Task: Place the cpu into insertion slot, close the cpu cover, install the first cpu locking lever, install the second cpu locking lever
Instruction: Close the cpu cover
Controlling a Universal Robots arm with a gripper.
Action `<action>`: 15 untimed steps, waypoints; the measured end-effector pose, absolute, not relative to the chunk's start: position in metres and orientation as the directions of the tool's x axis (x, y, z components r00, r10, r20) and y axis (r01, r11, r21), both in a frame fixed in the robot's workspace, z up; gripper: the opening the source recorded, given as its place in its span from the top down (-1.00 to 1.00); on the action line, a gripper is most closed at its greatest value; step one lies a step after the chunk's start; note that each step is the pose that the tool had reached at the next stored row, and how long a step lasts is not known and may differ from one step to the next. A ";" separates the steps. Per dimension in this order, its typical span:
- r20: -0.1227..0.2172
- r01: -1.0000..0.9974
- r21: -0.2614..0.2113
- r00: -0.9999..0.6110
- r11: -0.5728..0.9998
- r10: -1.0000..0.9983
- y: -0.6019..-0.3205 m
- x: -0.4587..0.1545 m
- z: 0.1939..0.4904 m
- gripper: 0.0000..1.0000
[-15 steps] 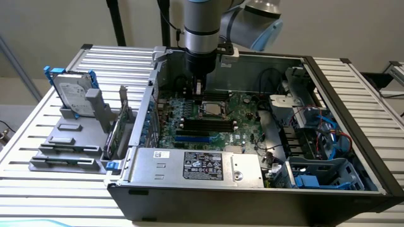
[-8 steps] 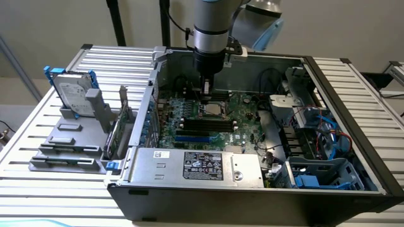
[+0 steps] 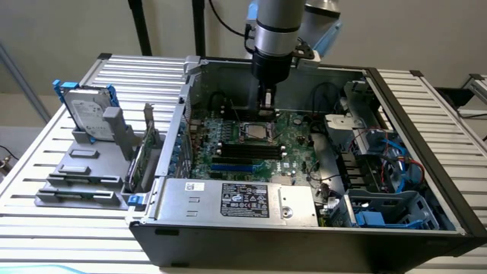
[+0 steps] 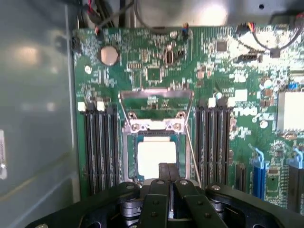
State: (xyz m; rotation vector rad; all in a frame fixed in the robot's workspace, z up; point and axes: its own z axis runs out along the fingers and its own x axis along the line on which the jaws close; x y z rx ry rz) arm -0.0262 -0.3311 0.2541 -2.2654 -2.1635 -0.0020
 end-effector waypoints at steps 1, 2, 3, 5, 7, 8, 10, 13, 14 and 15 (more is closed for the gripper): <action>0.007 0.999 -0.007 0.046 -0.046 0.999 -0.332 -0.022 0.257 0.79; 0.007 0.999 -0.009 0.046 -0.046 0.999 -0.332 -0.017 0.261 0.79; 0.007 0.999 -0.010 0.046 -0.046 0.999 -0.332 -0.013 0.264 0.79; 0.007 0.999 -0.012 0.046 -0.046 0.999 -0.333 -0.004 0.269 0.79; 0.007 0.999 -0.014 0.046 -0.046 0.999 -0.333 0.005 0.271 0.79; 0.007 0.999 -0.015 0.046 -0.046 0.999 -0.333 0.010 0.272 0.79; 0.008 0.999 -0.016 0.046 -0.046 0.999 -0.333 0.019 0.272 0.79; 0.009 0.999 -0.016 0.046 -0.046 0.999 -0.333 0.033 0.273 0.79; 0.010 0.999 -0.016 0.046 -0.046 0.999 -0.333 0.037 0.273 0.79; 0.010 0.999 -0.016 0.046 -0.046 0.999 -0.333 0.042 0.273 0.79</action>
